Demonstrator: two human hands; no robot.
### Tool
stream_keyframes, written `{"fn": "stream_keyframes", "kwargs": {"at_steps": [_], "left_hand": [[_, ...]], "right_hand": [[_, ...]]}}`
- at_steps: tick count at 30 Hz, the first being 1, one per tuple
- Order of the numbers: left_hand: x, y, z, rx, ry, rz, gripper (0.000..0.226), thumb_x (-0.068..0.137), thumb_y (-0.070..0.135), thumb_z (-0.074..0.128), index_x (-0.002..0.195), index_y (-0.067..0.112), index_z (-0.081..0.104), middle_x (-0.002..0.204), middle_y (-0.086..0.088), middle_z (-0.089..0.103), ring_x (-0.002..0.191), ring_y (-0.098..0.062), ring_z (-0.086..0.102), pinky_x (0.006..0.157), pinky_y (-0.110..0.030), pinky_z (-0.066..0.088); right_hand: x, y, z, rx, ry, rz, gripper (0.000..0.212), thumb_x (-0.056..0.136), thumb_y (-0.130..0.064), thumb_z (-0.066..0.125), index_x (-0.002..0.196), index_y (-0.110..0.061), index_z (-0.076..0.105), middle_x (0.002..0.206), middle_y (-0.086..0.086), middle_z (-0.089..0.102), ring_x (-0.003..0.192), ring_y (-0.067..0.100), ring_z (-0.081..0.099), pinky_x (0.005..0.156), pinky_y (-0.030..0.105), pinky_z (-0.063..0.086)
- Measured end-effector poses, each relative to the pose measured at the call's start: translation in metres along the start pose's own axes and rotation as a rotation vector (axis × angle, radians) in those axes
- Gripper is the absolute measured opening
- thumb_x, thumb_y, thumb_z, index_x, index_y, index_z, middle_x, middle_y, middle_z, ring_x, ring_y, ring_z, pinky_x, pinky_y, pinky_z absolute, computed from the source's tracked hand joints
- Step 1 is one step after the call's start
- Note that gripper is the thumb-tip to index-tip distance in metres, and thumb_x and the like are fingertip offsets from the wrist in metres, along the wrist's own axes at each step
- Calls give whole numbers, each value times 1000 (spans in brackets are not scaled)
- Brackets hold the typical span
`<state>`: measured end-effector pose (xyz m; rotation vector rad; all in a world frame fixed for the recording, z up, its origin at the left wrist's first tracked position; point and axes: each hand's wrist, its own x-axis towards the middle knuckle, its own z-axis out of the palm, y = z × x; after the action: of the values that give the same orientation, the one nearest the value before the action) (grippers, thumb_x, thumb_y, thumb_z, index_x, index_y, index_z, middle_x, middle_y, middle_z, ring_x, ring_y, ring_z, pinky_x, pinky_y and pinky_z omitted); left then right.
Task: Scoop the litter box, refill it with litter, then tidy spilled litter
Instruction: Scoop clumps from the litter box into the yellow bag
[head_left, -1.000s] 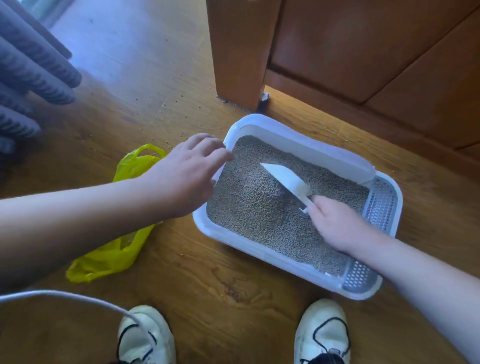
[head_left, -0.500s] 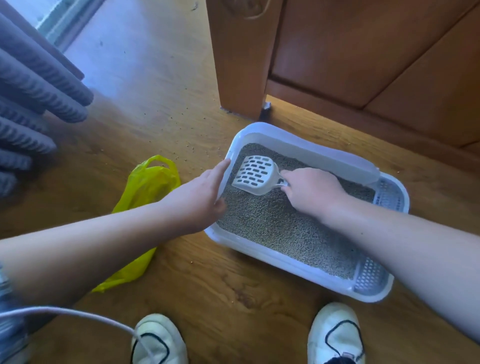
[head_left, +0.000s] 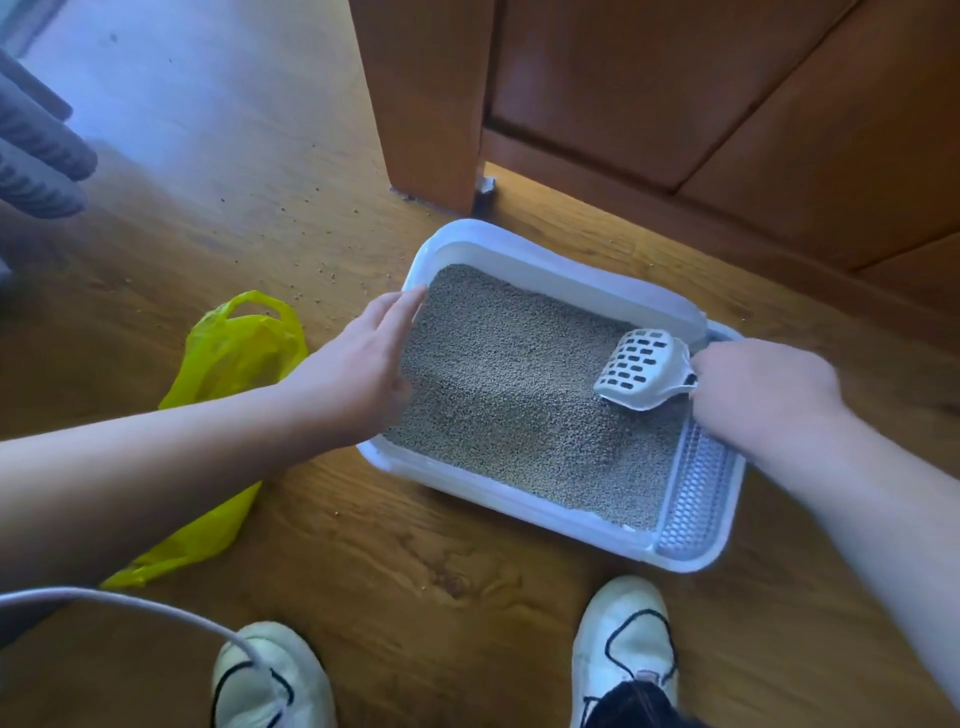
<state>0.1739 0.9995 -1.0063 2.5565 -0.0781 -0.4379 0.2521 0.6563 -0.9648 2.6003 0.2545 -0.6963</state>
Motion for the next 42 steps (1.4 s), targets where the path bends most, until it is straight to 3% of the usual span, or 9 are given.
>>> {"fn": "stream_keyframes", "kwargs": {"at_steps": [7, 12, 18, 25, 27, 32, 35, 39, 42], "left_hand": [[-2, -1, 1, 11, -16, 10, 88, 86, 6, 54, 159, 19, 6, 163, -1, 15, 143, -25, 32, 109, -32, 33], [-8, -5, 0, 32, -49, 18, 88, 89, 10, 52, 159, 20, 0, 165, 4, 8, 146, -21, 27, 111, -31, 32], [-7, -8, 1, 47, -8, 20, 87, 88, 12, 54, 159, 22, 4, 163, 3, 15, 141, -24, 35, 103, -34, 41], [-4, -7, 7, 62, 26, 45, 88, 85, 8, 56, 159, 16, 9, 159, -3, 21, 138, -27, 36, 102, -38, 43], [-4, -7, 8, 65, 41, 50, 89, 84, 8, 57, 159, 15, 10, 158, -4, 22, 137, -27, 36, 101, -38, 43], [-5, -7, 9, 72, 56, 62, 88, 83, 7, 58, 159, 14, 12, 158, -6, 25, 137, -28, 38, 101, -37, 43], [-6, -8, 9, 80, 60, 66, 88, 84, 7, 58, 159, 15, 12, 158, -4, 24, 136, -28, 39, 100, -36, 43], [-5, -8, 11, 85, 62, 70, 87, 85, 6, 57, 159, 13, 12, 158, -7, 25, 138, -26, 36, 104, -33, 39], [-4, -9, 12, 88, 57, 75, 87, 84, 6, 58, 158, 12, 13, 157, -8, 25, 137, -28, 37, 103, -38, 43]], "right_hand": [[-2, -83, -16, 310, 111, -360, 19, 98, -37, 43, 98, -28, 60, 86, -2, 65, 79, 26, 61, 58, 31, 42], [-7, -121, -7, 250, 62, -532, 22, 102, -41, 43, 106, -22, 54, 83, -1, 60, 74, 26, 59, 54, 33, 41], [-32, -56, 19, 212, -19, -398, 17, 97, -40, 43, 103, -34, 58, 83, -7, 61, 77, 23, 60, 57, 33, 44], [-46, 2, 30, -13, -252, -181, 23, 85, -46, 47, 85, -27, 60, 70, -8, 56, 71, 19, 61, 71, 36, 57], [-42, 1, 24, 100, -175, -174, 32, 85, -54, 40, 95, -34, 63, 78, -8, 63, 77, 21, 64, 69, 36, 56], [-19, -41, 6, 291, 98, -308, 18, 99, -45, 42, 101, -31, 52, 90, -5, 62, 87, 25, 62, 60, 35, 48], [-5, -46, 8, 250, 34, -307, 18, 99, -40, 43, 108, -33, 56, 91, -3, 63, 87, 26, 64, 59, 34, 49], [-6, -9, 10, 78, -79, -105, 10, 91, -29, 50, 85, -23, 56, 70, -6, 52, 70, 22, 60, 65, 35, 55], [-11, 6, 5, -35, -166, -65, 14, 88, -36, 52, 83, -23, 55, 68, -6, 50, 65, 19, 56, 68, 35, 57]]}}
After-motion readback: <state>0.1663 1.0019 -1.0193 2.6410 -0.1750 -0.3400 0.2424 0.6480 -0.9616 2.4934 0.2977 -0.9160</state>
